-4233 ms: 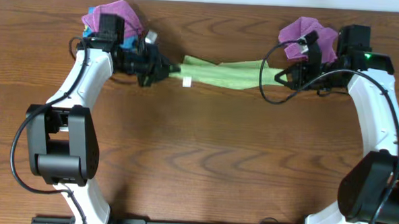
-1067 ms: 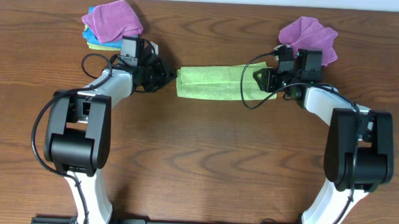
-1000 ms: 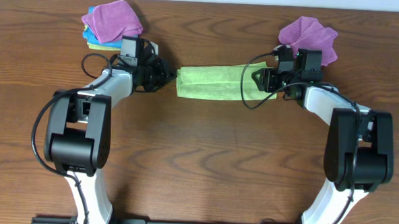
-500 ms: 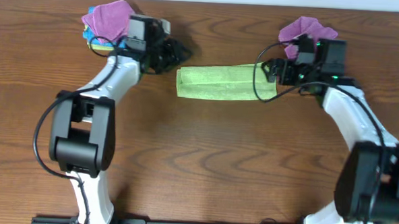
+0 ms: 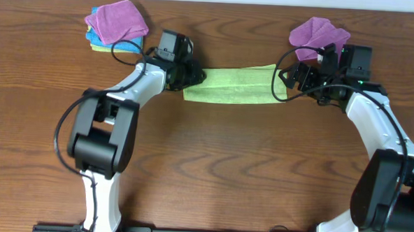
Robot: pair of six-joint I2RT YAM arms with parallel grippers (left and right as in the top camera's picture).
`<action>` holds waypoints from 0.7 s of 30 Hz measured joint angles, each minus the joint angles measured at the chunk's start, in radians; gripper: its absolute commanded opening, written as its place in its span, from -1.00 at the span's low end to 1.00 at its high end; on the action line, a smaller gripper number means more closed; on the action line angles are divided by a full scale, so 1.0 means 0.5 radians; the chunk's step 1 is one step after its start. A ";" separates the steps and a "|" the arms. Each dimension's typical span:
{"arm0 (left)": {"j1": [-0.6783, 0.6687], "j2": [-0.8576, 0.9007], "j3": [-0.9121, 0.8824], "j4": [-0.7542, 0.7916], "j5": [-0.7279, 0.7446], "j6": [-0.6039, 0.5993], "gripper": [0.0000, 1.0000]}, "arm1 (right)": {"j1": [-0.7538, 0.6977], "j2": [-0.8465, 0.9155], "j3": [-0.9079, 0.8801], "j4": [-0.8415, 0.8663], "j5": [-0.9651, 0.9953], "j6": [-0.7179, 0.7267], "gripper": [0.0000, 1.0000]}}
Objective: Fold the cloth
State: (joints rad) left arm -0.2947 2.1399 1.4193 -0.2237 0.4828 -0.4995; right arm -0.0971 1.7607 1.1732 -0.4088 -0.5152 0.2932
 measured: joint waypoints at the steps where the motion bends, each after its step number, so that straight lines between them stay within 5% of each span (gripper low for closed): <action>1: 0.000 0.038 0.000 -0.002 -0.009 0.005 -0.42 | 0.000 0.000 -0.008 0.000 -0.005 0.008 0.98; 21: -0.003 0.061 0.035 -0.066 -0.102 0.008 -0.55 | 0.046 0.095 -0.733 1.069 -0.078 0.590 0.98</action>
State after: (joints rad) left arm -0.2962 2.1704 1.4368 -0.2565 0.4316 -0.4953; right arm -0.0742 1.8084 0.8066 0.1257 -0.5541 0.5880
